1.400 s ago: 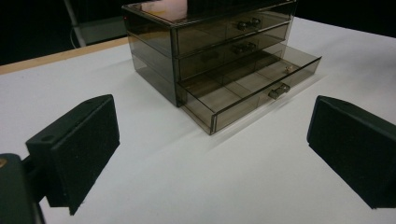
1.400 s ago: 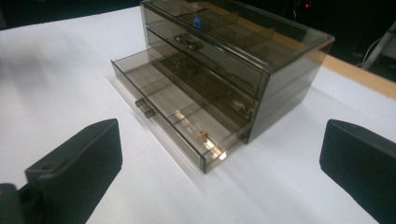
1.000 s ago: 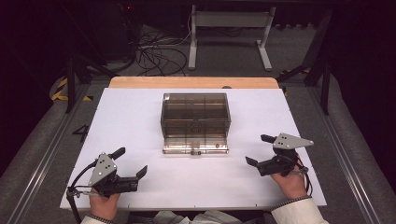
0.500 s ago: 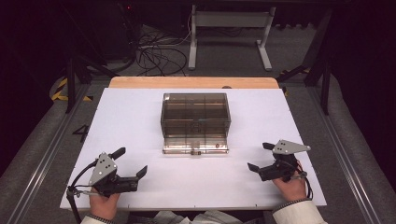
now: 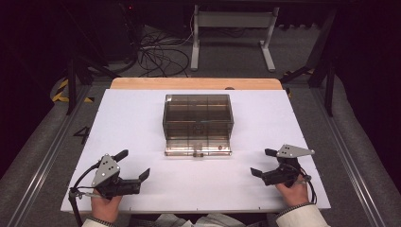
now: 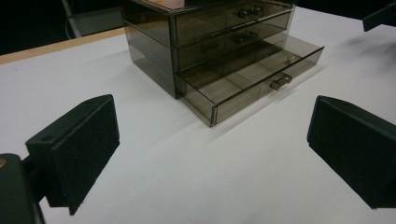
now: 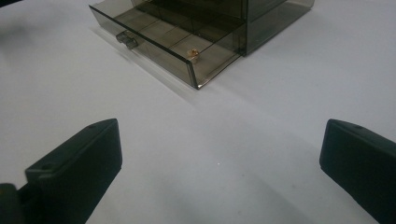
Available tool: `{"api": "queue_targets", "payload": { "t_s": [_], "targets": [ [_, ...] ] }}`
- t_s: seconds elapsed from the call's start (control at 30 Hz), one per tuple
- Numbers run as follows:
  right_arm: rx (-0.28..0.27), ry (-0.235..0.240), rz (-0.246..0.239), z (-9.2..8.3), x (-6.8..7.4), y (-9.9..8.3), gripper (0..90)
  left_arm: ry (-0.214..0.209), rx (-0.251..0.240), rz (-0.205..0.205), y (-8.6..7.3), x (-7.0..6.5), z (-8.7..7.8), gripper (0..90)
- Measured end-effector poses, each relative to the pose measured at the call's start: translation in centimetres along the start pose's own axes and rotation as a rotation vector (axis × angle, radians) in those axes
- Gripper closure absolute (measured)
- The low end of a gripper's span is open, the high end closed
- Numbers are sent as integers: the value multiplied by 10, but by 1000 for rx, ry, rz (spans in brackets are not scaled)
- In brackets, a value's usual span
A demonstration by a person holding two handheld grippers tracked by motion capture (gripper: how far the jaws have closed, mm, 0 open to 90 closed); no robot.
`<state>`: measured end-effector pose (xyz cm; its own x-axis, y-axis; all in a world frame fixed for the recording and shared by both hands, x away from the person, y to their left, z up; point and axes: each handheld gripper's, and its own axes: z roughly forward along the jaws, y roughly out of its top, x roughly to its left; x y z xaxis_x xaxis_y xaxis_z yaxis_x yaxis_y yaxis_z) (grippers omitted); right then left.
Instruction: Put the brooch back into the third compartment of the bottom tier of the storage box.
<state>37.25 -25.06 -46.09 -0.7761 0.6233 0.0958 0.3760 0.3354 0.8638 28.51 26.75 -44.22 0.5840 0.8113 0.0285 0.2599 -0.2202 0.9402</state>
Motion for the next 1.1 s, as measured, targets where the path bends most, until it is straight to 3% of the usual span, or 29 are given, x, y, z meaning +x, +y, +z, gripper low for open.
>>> {"api": "queue_targets", "payload": {
  "t_s": [0.13,0.33,0.7,1.1],
  "targets": [
    [-11,6,10,2,-2,1,1,-2,8,8,0,-1,3,33],
    [-16,-1,-26,2,2,1,1,-2,7,5,0,-1,3,33],
    [-16,1,-33,2,3,1,2,3,4,19,1,-1,3,33],
    [-21,3,-36,2,3,1,2,-1,-1,6,1,-1,2,33]
  ]
}}
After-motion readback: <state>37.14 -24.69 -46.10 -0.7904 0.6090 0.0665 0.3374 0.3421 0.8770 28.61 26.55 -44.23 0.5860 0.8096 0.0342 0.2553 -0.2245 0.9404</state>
